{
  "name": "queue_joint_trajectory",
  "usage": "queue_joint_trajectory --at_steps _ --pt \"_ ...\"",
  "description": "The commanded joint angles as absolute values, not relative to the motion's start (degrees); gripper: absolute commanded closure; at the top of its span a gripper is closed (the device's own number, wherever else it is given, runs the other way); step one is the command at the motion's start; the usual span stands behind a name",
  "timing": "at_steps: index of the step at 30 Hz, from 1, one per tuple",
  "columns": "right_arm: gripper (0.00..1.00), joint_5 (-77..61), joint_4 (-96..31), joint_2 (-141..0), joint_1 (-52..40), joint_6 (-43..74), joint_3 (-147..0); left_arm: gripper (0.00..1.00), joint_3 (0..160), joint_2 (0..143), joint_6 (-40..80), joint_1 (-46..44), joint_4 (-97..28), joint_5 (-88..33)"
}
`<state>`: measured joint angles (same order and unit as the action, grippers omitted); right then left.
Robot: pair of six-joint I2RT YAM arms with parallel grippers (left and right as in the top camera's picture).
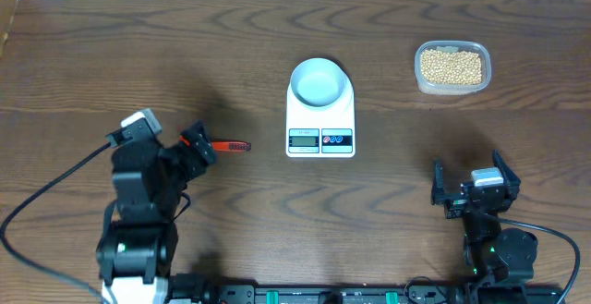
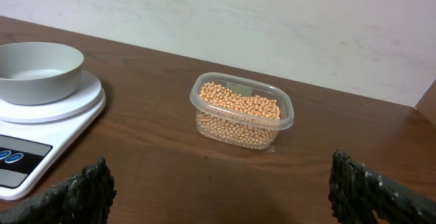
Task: Scoop item into bowl and weigh 50g on scale
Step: 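Move the left gripper forward to the red scoop handle and grasp it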
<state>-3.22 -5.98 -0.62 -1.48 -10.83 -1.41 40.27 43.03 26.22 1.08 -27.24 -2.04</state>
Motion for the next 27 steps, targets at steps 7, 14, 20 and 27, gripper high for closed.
queue_joint_trajectory --at_steps 7,14,20,27 --pt "0.01 -3.6 -6.0 -0.3 -1.7 -10.8 -1.2 0.13 41.2 60.6 46.7 1.3 -30.4 13.5" --pt "0.01 -3.6 -6.0 -0.3 -1.7 -10.8 -1.2 0.15 41.2 70.5 59.0 1.3 -29.7 16.2" --pt "0.01 -3.6 -6.0 -0.3 -1.7 -10.8 -1.2 0.15 41.2 78.5 59.9 1.3 -23.3 16.1" --pt "0.01 -3.6 -6.0 -0.3 -1.7 -10.8 -1.2 0.21 41.2 84.3 59.9 1.3 -18.5 16.1"
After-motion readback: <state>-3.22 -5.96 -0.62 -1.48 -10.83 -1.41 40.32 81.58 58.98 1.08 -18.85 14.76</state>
